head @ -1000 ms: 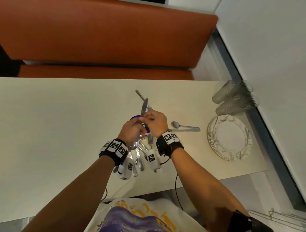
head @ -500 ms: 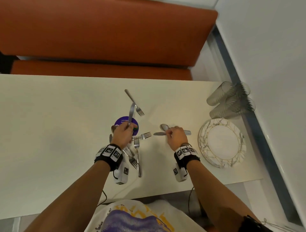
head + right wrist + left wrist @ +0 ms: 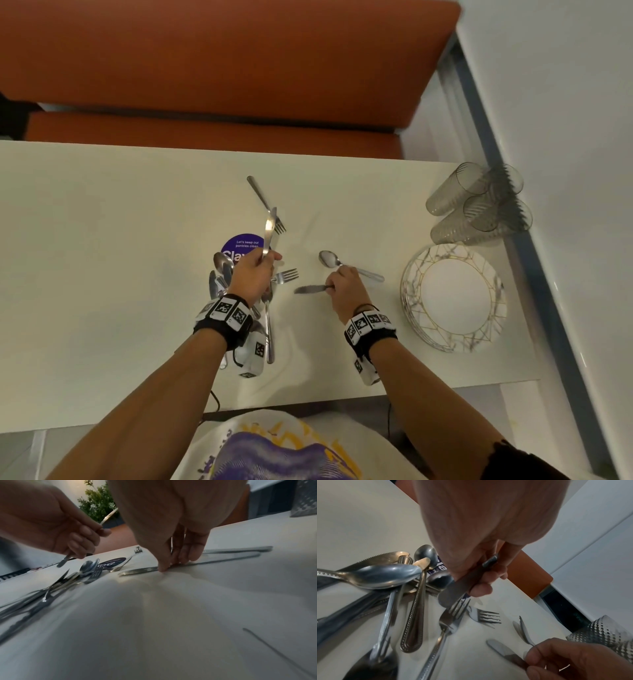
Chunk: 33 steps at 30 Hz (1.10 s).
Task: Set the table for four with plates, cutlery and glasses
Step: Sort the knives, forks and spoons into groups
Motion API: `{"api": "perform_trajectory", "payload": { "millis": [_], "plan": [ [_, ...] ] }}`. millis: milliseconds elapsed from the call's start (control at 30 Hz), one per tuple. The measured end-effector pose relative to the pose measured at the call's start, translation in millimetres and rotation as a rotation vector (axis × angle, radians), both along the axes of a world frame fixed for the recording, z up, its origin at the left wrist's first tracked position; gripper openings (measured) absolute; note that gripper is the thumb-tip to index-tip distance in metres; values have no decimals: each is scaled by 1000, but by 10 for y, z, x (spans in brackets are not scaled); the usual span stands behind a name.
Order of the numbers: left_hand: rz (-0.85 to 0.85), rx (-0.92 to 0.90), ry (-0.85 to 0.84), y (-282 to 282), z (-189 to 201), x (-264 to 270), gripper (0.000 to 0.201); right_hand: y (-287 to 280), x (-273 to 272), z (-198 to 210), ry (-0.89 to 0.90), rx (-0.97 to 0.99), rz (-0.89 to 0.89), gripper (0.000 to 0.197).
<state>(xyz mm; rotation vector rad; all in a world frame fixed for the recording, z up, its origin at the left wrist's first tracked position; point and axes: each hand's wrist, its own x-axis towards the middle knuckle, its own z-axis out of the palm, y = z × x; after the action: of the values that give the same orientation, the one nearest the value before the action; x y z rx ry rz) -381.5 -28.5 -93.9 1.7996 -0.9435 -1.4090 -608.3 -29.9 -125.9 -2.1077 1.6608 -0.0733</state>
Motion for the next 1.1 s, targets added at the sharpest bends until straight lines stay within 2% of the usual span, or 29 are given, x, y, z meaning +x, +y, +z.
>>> {"api": "perform_trajectory", "payload": {
  "millis": [133,233,333,433,567,667,767,833,967,1100],
  "plan": [
    [27,9,-8,2,-1,-20,24,-86,45,-49,144,112,63,24],
    [56,23,5,6,-7,-21,25,-105,24,-46,124,109,106,15],
    [96,53,38,7,-4,-14,25,-155,18,21,86,109,79,19],
    [135,70,78,-3,33,-21,26,-237,45,132,-72,157,-30,16],
    [162,61,166,-40,125,-64,27,-373,172,395,-419,133,-277,6],
    [180,63,232,-80,161,-127,29,-485,359,603,-647,157,-455,8],
    [182,79,310,-99,218,-205,29,-534,533,750,-817,234,-496,21],
    [158,79,329,-94,255,-249,28,-556,619,809,-836,237,-475,25],
    [141,84,364,-64,341,-322,32,-592,743,770,-774,218,-481,8],
    [141,67,308,-22,356,-326,31,-626,786,760,-646,135,-393,16]
  ]
}}
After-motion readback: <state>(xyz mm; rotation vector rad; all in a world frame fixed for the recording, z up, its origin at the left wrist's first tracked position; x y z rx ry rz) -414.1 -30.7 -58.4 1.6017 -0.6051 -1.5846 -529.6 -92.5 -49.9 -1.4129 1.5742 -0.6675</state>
